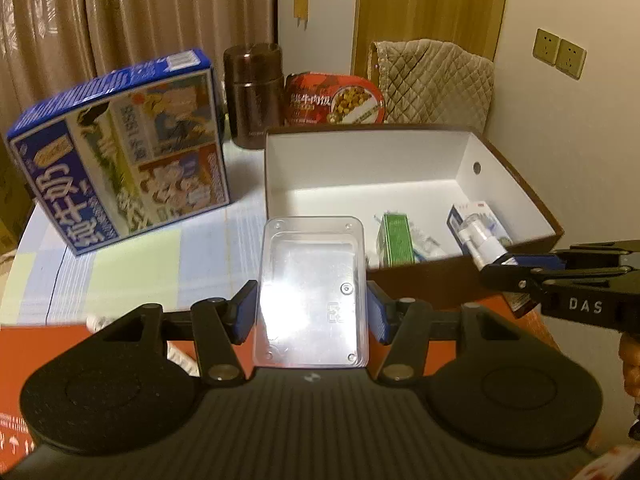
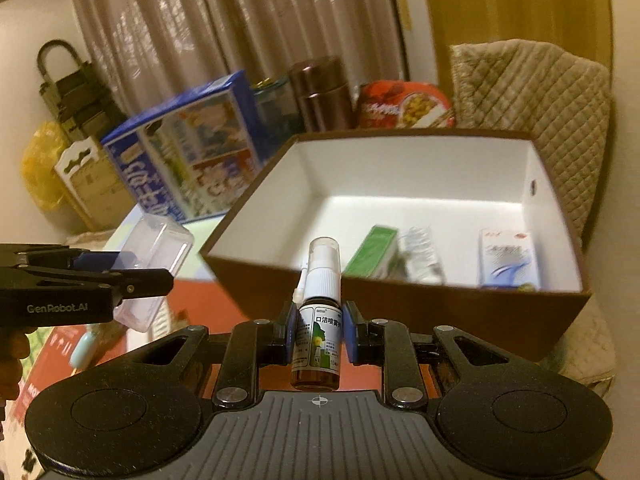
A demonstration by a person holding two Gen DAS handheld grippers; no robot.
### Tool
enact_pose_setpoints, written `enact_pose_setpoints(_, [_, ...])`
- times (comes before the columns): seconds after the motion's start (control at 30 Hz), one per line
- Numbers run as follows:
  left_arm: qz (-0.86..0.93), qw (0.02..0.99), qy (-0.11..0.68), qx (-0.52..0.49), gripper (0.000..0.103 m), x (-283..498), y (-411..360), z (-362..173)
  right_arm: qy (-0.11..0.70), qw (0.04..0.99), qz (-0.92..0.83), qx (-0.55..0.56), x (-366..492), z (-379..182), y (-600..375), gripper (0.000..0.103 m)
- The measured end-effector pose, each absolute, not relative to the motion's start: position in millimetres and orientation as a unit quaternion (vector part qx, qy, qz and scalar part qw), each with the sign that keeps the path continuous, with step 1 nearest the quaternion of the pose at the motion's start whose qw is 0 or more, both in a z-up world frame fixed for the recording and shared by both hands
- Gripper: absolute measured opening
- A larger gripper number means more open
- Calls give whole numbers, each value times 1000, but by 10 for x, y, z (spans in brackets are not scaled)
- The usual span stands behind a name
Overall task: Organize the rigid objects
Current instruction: 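Carry the clear case and spray bottle with both tools into the brown box, then lower both tools into the box and open them to release the items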
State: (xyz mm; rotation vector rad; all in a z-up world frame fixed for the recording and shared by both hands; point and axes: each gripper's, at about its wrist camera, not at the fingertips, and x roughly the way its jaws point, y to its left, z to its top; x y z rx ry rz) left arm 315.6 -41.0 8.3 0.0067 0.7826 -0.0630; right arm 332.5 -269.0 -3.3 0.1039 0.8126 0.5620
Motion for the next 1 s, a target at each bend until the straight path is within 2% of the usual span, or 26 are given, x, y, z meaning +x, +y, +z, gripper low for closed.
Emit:
enact_pose_setpoints(0.43, [-30,919,393,19,51,4005,-543,9,386,893,219,70,4019,-14,-3043,21])
enact_pose_setpoints(1.0, [-30,895,441,62,52,4958,-690,-453,432,883,177,51,4886,-466,-3025,21])
